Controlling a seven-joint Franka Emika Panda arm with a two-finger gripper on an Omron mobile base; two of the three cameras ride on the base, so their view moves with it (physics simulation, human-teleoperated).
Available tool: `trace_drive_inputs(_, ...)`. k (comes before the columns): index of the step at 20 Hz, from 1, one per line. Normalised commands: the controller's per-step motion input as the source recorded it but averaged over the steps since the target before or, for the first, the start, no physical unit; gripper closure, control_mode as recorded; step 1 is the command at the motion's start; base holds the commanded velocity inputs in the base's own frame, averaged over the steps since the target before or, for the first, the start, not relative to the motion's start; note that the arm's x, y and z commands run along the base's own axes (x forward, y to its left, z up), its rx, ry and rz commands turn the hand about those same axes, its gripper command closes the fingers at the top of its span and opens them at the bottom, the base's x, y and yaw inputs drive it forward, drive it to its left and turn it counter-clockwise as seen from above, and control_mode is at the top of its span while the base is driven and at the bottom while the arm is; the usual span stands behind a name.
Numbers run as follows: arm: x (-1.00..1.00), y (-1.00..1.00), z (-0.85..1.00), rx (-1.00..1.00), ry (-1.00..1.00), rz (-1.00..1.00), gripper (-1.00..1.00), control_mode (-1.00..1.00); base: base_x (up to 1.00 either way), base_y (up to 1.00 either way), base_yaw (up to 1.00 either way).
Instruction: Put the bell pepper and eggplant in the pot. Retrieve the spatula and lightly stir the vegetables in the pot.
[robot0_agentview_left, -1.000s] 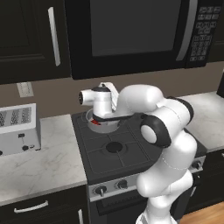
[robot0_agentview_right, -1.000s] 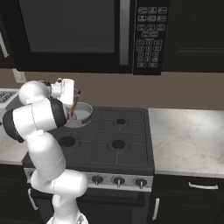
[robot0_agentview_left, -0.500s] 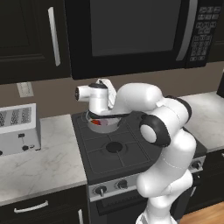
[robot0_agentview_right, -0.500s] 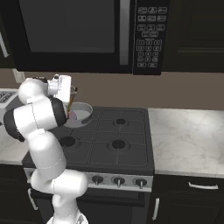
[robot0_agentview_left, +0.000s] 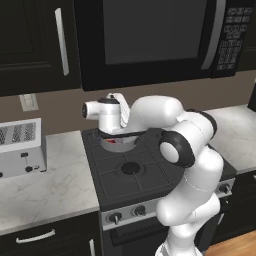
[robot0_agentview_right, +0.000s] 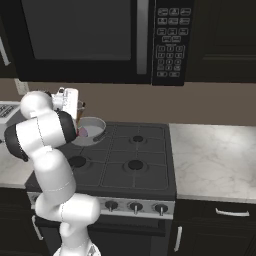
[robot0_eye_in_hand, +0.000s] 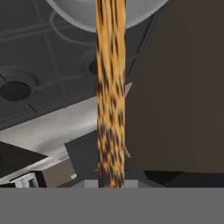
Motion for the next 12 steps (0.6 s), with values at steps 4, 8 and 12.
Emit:
trace_drive_inputs(4,-0.03,0.22,0.0,0.0,-0.01,0.0,1.0,-1.0,0.0,0.0,0.0)
trace_drive_inputs(8,-0.12,0.1,-0.05,0.0,0.0,0.0,1.0,-1.0,0.0,0.0,0.0)
trace_drive_inputs(12,-0.18,0.07,-0.27,0.0,0.0,0.0,1.0,-1.0,0.0,0.0,0.0)
